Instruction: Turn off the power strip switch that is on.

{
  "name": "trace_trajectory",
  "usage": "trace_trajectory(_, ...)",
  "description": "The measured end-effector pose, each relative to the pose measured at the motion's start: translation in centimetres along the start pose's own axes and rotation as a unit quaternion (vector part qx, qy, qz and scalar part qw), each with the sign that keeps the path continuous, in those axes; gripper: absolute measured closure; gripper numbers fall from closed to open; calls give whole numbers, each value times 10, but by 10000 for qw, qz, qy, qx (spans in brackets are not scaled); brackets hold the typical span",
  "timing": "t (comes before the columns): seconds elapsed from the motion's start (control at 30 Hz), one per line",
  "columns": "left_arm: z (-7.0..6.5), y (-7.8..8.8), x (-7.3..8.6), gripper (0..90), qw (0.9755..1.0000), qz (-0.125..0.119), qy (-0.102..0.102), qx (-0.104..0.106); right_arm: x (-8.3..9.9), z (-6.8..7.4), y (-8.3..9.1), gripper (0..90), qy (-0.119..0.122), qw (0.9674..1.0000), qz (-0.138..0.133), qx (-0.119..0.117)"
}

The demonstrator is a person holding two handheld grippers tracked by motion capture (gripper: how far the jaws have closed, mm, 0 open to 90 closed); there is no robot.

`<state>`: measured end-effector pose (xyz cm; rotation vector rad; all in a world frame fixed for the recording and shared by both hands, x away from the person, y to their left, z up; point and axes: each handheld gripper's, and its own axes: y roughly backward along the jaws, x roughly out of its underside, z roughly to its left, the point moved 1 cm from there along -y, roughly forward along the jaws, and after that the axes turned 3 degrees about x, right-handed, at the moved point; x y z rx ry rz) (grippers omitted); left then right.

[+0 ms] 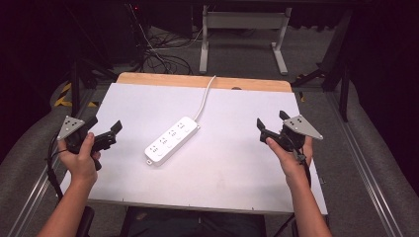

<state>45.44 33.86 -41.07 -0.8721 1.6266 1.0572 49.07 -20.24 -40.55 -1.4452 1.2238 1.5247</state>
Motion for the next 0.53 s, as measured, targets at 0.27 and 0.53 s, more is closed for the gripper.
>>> trace_trajectory(0.27,0,-1,0,68,10000,3,1,6,0,-1,0,193,-32,10000,-13,0)
trace_trajectory(0.53,0,-1,0,68,10000,8,-2,14,0,-1,0,175,-48,10000,-19,0)
